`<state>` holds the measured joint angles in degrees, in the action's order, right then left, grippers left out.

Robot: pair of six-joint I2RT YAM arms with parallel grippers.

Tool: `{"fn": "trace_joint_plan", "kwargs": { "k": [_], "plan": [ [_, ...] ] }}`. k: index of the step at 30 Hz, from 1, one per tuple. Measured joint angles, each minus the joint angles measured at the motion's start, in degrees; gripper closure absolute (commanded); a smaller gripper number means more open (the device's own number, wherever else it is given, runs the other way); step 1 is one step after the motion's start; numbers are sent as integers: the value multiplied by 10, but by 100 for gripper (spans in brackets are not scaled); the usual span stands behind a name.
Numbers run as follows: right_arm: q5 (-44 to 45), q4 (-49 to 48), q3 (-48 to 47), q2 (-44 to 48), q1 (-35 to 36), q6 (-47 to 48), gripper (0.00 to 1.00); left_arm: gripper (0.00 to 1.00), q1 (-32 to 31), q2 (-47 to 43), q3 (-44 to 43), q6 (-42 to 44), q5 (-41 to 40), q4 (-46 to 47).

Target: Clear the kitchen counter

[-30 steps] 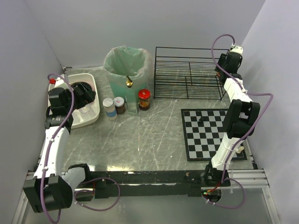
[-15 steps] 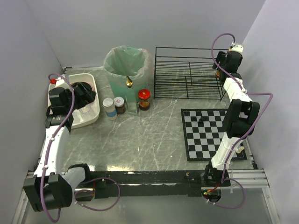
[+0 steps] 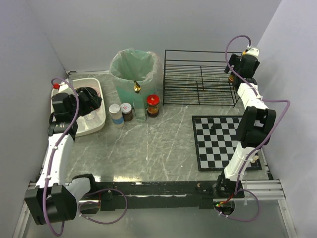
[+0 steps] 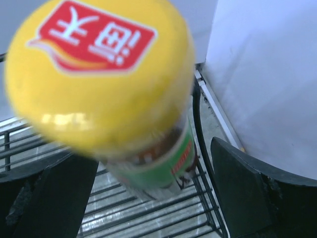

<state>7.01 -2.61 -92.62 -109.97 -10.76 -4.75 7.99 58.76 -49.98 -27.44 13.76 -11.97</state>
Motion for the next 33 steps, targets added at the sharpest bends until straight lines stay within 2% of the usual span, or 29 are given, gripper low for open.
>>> {"fn": "trace_joint_plan", "kwargs": {
  "k": [5,16,20,25,28,33],
  "plan": [
    [9,14,15,28,0,-13,0,1,0,0,0,0,1,0],
    [41,52,99,161,26,-48,0,1,0,0,0,0,5,0],
    [70,79,126,211,84,-66,0,1,0,-1,0,0,5,0],
    [63,91,218,294,188,-95,0,1,0,-1,0,0,6,0],
    [38,93,249,317,245,-100,0,1,0,-1,0,0,6,0],
    [-33,42,309,327,311,-91,0,1,0,-1,0,0,6,0]
  ]
}}
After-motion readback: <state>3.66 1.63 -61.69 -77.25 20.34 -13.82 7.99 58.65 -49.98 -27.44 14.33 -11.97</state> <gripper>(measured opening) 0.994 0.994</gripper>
